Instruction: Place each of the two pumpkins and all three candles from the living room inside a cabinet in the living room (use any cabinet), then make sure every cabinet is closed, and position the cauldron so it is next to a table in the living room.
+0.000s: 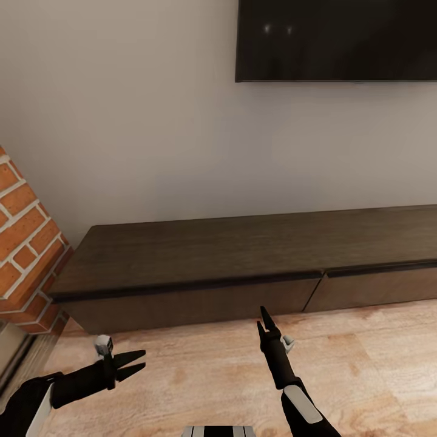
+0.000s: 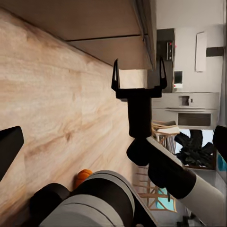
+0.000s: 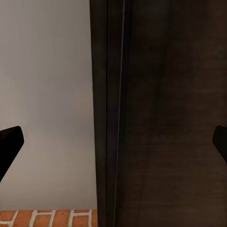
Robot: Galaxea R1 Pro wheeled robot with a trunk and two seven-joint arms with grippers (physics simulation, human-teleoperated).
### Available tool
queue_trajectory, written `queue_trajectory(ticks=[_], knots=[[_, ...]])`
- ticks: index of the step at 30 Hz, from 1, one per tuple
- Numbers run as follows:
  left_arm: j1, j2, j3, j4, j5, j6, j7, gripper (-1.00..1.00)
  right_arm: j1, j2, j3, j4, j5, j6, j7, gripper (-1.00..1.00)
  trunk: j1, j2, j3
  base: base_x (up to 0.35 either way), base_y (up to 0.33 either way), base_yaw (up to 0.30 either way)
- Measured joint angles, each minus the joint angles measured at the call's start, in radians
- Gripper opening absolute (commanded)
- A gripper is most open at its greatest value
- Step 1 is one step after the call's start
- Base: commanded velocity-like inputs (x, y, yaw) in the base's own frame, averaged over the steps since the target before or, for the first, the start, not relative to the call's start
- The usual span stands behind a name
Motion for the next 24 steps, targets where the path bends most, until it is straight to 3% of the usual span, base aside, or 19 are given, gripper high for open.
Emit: queue_trajectory(ticks=[9, 24], knots=[[0.002, 0.003, -0.002, 0.0, -0.002, -0.035, -0.07, 1.0, 0.0, 0.001, 0.001, 0.0, 0.001, 0.0, 0.0, 1.0, 0.0, 0.0, 0.0, 0.089, 0.012, 0.0], [0.003, 0.0, -0.002, 0.0, -0.003, -0.036, -0.076, 1.0, 0.0, 0.001, 0.001, 0.0, 0.001, 0.0, -0.001, 1.0, 0.0, 0.0, 0.0, 0.24, 0.0, 0.0]])
